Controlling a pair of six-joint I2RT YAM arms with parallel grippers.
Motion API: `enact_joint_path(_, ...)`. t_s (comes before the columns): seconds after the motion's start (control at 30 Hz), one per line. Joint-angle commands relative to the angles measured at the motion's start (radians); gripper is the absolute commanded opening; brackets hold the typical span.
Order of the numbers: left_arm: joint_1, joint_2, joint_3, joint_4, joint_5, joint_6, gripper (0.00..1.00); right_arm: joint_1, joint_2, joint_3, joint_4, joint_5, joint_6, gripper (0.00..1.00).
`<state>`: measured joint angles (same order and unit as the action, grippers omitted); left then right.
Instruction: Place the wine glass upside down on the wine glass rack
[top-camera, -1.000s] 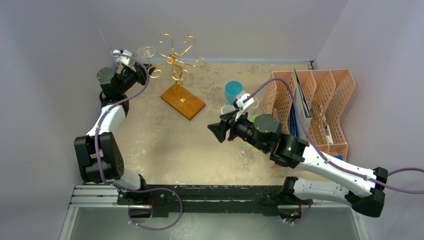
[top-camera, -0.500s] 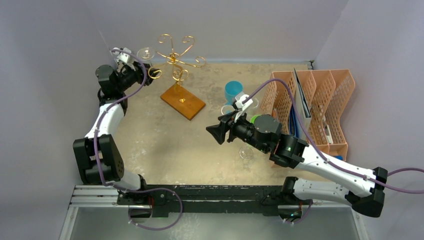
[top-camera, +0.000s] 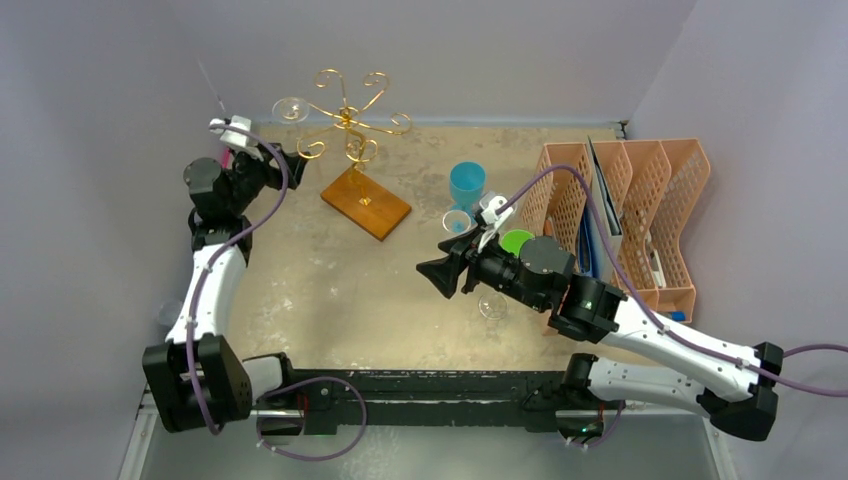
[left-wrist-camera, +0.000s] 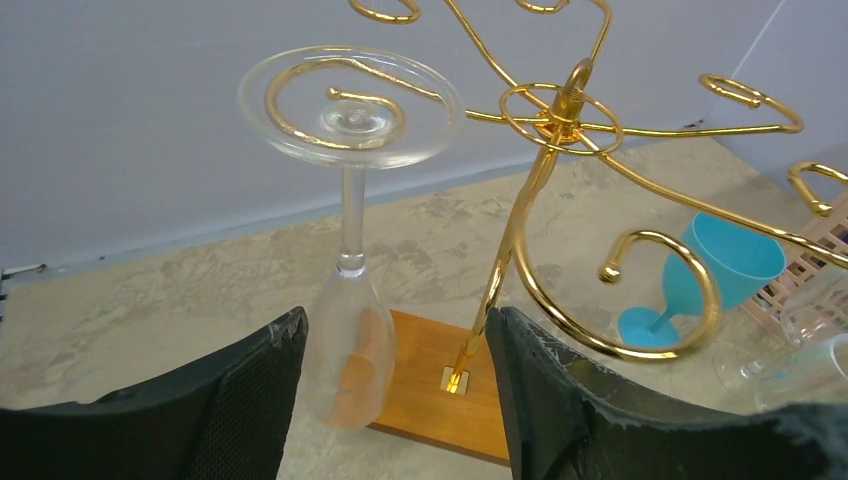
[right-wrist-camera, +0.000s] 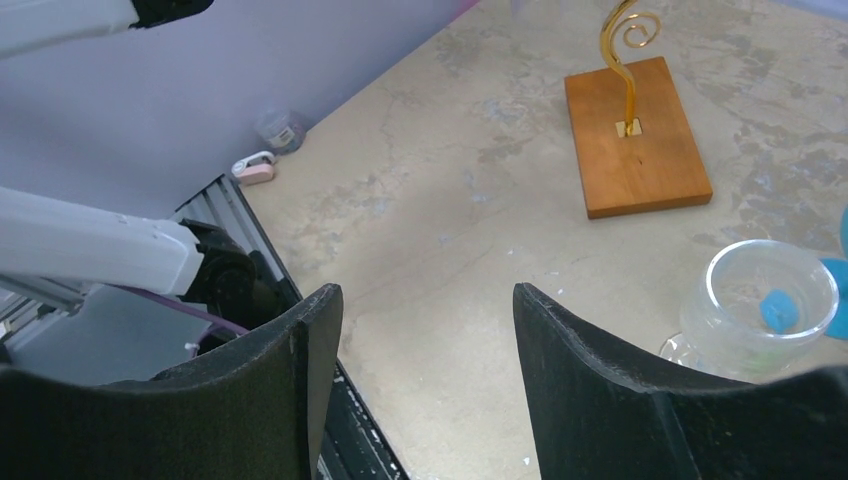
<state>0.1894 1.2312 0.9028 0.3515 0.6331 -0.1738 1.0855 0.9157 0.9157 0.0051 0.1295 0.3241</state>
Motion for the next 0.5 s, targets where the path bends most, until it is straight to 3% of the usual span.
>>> enact_joint_path(0.0, 0.002, -0.100, -0.057, 0.028, -0.100, -0.032, 0.66, 0.001, -0.024, -0.005, 0.028, -0.011, 0.017, 0.66)
enact_joint_path(0.13, 0.002, -0.151, -0.089, -0.009, -0.158, -0.085, 0.67, 0.001, -0.027, 0.002, 0.013, 0.011, 0.021, 0.66)
enact_joint_path(0.23, 0.001, -0.194, -0.081, -0.133, -0.306, -0.180, 0.68, -0.001, -0.020, 0.029, -0.042, 0.068, 0.030, 0.66)
enact_joint_path(0.3, 0.001, -0.237, -0.070, -0.268, -0.440, -0.329, 0.69, 0.001, -0.013, 0.053, -0.092, 0.125, 0.035, 0.66)
enact_joint_path(0.47, 0.001, -0.350, -0.012, -0.701, -0.479, -0.485, 0.71, 0.000, 0.028, 0.132, -0.243, 0.260, 0.060, 0.66)
